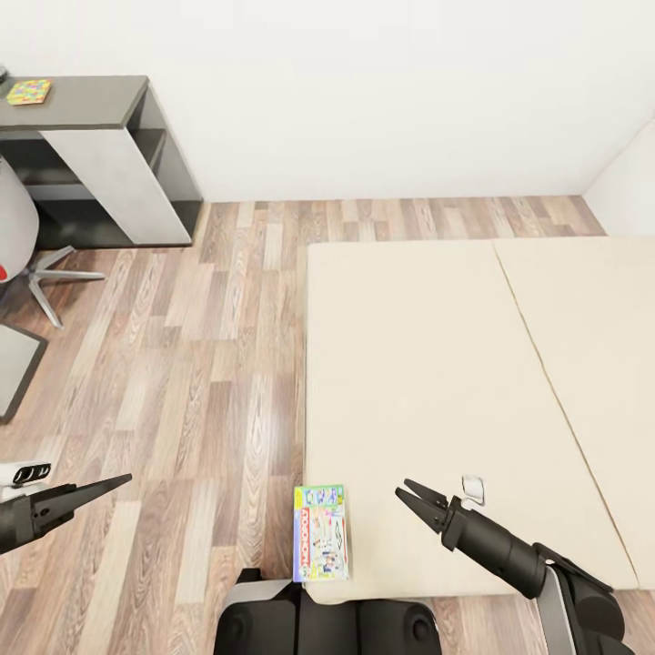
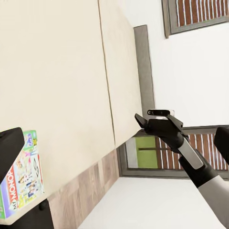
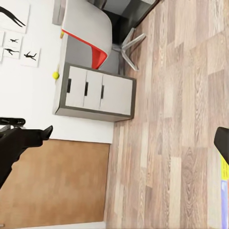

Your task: Put all the toys in the child's room - the three board games (two on the bed and one on the table), the two jigsaw puzzles on the table, and the tennis ball on the table - inside the toy box on the table in the child's room.

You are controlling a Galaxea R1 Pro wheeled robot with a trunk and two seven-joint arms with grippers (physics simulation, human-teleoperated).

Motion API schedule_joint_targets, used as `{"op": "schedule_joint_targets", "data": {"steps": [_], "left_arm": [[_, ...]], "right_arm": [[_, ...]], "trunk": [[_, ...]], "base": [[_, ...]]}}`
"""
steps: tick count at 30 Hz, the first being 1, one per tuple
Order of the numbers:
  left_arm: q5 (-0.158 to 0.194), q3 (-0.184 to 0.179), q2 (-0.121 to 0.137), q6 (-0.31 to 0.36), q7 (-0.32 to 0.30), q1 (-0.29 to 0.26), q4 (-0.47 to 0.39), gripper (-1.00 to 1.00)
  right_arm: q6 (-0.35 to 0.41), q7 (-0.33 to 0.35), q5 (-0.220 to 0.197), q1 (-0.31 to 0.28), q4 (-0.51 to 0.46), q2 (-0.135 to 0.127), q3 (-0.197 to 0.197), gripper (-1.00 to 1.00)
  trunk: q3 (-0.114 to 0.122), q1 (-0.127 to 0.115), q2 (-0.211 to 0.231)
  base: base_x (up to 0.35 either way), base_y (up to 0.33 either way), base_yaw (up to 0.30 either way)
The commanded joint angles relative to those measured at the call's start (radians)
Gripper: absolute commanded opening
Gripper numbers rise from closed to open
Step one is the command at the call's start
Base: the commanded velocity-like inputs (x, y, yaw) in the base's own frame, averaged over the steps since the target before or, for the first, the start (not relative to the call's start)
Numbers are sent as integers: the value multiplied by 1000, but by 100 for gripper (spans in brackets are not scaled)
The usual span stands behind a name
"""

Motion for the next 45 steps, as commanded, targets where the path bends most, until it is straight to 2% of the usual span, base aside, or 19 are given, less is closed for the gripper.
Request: {"op": "schedule_joint_targets", "data": {"steps": [1, 45], "left_arm": [[-1, 0, 0, 11, -4, 0, 0, 100], [-5, 0, -3, 11, -4, 0, 2, 100]], "right_arm": [[7, 2, -2, 0, 2, 1, -2, 100], [2, -2, 1, 0, 14, 2, 2, 100]], "trunk": [[1, 1, -1], [73, 1, -1]], "base": [[0, 0, 0], [0, 0, 0]]}}
